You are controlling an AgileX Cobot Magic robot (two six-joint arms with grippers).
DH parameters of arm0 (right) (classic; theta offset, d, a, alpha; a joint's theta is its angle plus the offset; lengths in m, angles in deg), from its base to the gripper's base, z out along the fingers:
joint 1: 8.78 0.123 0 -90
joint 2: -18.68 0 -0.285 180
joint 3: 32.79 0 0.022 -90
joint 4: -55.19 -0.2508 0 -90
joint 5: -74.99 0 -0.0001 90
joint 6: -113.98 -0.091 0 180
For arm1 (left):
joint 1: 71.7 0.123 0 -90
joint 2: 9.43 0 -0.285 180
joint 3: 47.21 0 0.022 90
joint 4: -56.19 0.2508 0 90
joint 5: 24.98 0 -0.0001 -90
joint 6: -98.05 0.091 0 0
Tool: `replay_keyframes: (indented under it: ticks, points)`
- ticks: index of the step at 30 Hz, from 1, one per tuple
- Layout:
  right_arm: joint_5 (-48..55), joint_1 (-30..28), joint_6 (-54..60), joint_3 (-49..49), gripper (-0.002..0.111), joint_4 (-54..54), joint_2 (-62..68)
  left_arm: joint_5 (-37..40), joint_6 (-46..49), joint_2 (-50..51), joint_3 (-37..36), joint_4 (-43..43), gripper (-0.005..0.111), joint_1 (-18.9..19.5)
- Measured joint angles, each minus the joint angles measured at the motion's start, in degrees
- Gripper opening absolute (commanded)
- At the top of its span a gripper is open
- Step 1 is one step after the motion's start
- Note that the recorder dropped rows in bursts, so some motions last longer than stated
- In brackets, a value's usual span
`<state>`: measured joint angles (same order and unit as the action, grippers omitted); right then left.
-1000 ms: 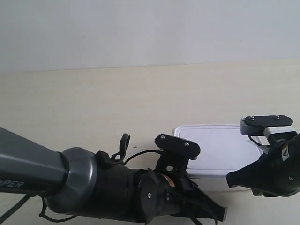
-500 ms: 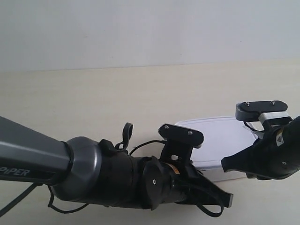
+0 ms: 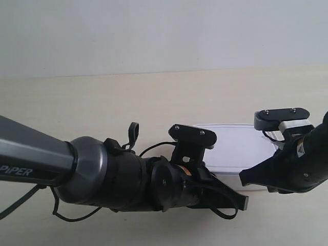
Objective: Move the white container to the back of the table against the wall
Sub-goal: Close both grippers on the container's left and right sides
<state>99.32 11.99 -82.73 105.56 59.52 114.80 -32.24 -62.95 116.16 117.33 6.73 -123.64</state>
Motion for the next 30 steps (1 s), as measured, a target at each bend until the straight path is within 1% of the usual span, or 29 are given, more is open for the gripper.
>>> replay_keyframes:
  ticks: [6,9,18,30]
  points:
    - [-4.5,0.0,-0.2,0.1,0.0,0.2,3.7,-0.4,0.0,0.0,0.0,0.0,0.0,0.0]
    - [-4.5,-0.1,-0.6,1.3,0.0,1.0,5.3,-0.9,0.0,0.0,0.1,0.0,0.0,0.2]
    - [-4.4,-3.5,-0.4,5.2,0.0,1.3,7.0,-1.7,1.8,0.3,1.0,0.0,0.0,3.3]
    - [-3.1,-4.2,0.6,10.9,0.0,1.4,11.8,-1.2,3.0,4.8,6.8,0.0,0.0,4.0]
